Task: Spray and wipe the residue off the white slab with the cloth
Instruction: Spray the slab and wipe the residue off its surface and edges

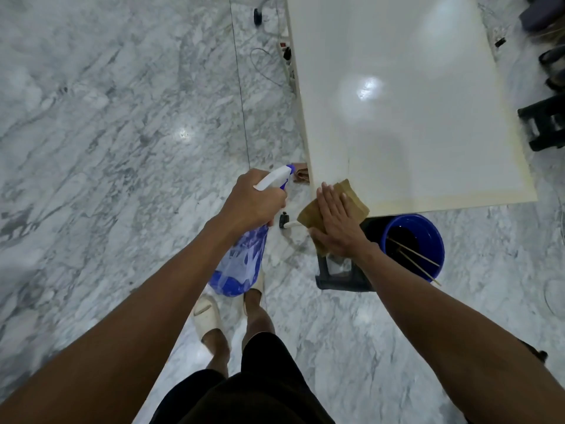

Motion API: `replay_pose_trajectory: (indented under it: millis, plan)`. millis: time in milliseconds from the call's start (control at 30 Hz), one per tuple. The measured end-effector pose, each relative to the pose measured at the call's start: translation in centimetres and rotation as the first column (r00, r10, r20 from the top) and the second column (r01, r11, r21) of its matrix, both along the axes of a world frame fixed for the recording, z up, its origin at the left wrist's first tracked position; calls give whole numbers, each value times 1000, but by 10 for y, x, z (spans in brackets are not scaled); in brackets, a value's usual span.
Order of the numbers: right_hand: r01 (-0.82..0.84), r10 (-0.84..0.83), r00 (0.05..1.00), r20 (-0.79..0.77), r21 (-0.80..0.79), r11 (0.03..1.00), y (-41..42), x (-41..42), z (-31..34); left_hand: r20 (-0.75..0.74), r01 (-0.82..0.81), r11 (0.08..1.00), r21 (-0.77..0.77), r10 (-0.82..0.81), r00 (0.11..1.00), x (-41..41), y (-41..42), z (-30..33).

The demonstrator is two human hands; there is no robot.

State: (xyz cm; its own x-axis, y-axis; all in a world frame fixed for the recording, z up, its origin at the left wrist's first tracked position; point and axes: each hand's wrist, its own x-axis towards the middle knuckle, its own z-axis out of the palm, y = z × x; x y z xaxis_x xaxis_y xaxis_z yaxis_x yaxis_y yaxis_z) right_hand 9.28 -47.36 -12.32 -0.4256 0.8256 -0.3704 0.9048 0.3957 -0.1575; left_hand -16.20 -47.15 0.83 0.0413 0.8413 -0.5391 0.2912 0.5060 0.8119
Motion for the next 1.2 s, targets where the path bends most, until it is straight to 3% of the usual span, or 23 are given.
replay_pose_trajectory:
  millis: [133,433,633,700,767,833,867,933,1000,1033,1100,1200]
  plan:
    - [-91,88,991,102,26,996,-2,17,1,-22,20,999,26,-20,1000,1,5,10]
    - [-129,83,970,231,192,973,-19,20,0,-30,50,998,35,-48,998,-21,-3,34]
    - [42,-57,991,123,121,992,-31,12,3,-57,88,994,62,-84,995,-26,-18,38]
    - [190,-189,982,-22,38,981,-32,5,20,-35,104,993,61,-102,994,-24,-20,44]
    - [340,-347,908,-235,-71,938,-29,-8,42,-15,111,992,62,-110,994,-19,-19,51]
    - [506,-512,741,-435,-140,851,-27,-24,68,-7,132,989,72,-132,991,-13,-14,60]
    - [605,-599,601,-529,-188,773,-25,-32,80,-10,151,985,81,-151,988,-9,-10,65]
    - [728,-728,175,-663,-411,549,-18,-41,103,-23,189,976,111,-188,982,0,-1,78]
    - [568,-707,-359,-610,-743,353,-8,-41,122,-41,215,964,157,-211,977,10,10,90]
    - [416,-649,-556,-520,-850,324,-4,-36,131,-48,225,958,178,-220,974,16,17,96]
    - [201,-535,-755,-379,-911,361,0,-20,144,-71,260,941,214,-251,965,29,30,109]
    - [111,-405,-861,-308,-891,441,9,8,161,-104,323,919,225,-307,946,53,50,124]
